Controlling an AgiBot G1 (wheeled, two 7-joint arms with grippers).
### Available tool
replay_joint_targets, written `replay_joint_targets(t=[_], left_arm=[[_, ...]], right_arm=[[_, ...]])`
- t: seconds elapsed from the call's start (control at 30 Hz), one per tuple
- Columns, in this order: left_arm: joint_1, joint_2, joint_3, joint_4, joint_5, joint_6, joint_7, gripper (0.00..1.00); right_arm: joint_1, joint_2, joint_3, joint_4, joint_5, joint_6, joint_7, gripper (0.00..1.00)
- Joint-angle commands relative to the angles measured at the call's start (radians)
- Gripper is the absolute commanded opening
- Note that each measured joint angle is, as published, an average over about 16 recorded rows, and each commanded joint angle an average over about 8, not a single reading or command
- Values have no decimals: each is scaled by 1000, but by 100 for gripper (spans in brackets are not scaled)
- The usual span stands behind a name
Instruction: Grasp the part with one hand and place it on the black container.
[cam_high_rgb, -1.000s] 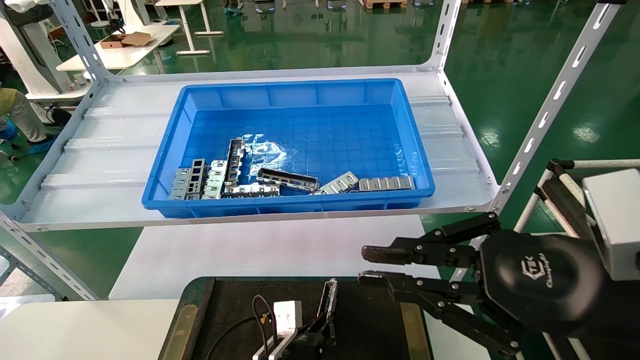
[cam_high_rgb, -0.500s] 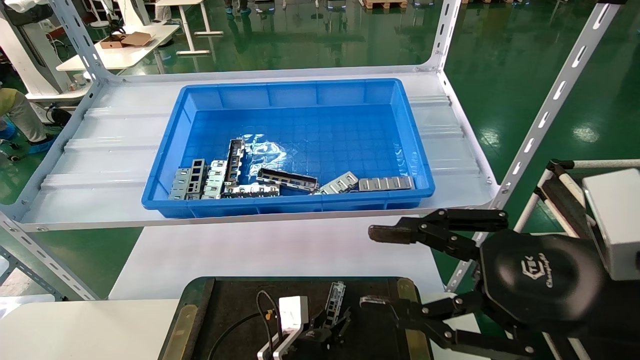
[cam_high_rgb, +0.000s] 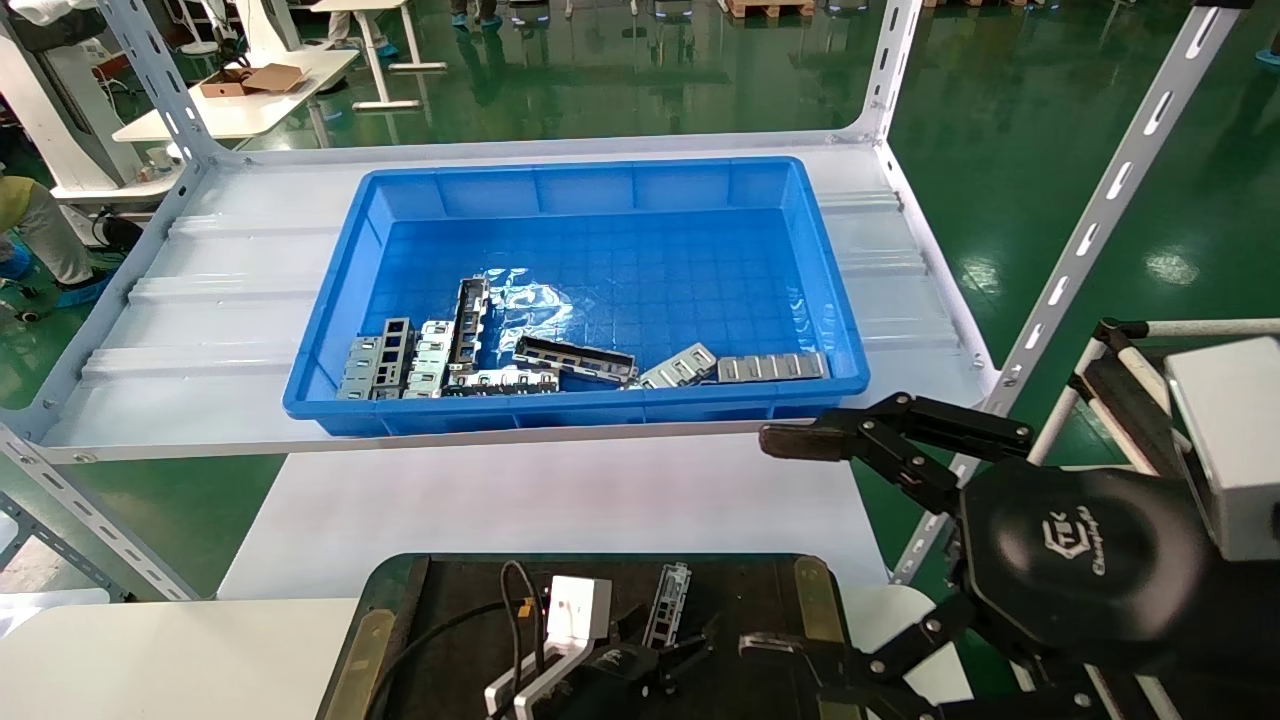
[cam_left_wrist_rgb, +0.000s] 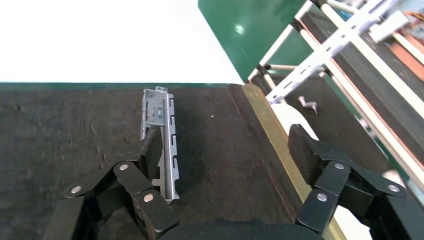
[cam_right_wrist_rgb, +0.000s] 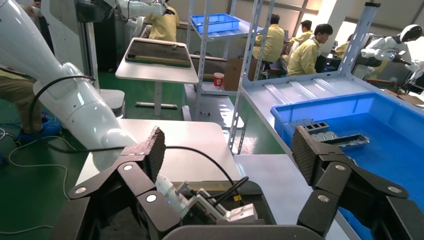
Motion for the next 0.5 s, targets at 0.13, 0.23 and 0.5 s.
replay_joint_targets(t=[0.13, 0.23, 0.5], left_arm=[[-5, -63, -21, -20, 33, 100, 15, 100], [-1, -101, -46, -25, 53, 167, 33, 100], [27, -182, -139, -16, 72, 339, 99, 100]], right_arm=[[0, 0, 0, 0, 0, 0, 0, 100], [0, 0, 0, 0, 0, 0, 0, 100], [0, 0, 0, 0, 0, 0, 0, 100]])
